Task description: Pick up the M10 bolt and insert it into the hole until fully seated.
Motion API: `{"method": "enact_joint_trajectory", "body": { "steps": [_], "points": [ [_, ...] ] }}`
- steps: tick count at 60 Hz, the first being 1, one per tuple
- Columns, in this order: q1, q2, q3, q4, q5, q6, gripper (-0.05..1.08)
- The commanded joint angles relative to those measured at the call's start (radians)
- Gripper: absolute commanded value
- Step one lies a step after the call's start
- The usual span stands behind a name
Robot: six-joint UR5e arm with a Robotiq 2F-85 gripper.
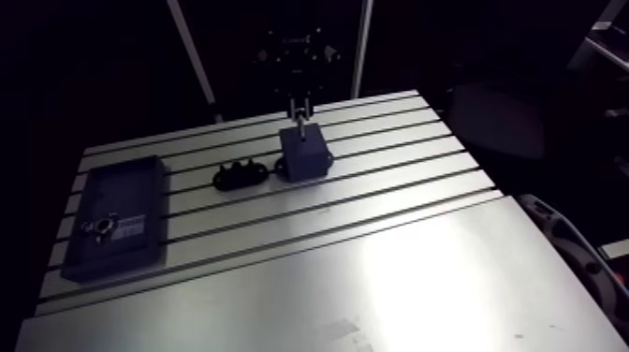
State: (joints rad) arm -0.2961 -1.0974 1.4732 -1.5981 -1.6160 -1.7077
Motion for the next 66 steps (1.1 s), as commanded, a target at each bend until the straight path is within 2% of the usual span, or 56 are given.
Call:
{"method": "enact_joint_trajectory", "body": {
  "steps": [1, 66],
  "points": [
    [0.0, 0.0, 0.0, -0.007, 0.0, 0.0, 1.08],
    [-0.005, 0.002, 0.014, -0.015, 0.002, 0.001, 1.08]
  ]
}}
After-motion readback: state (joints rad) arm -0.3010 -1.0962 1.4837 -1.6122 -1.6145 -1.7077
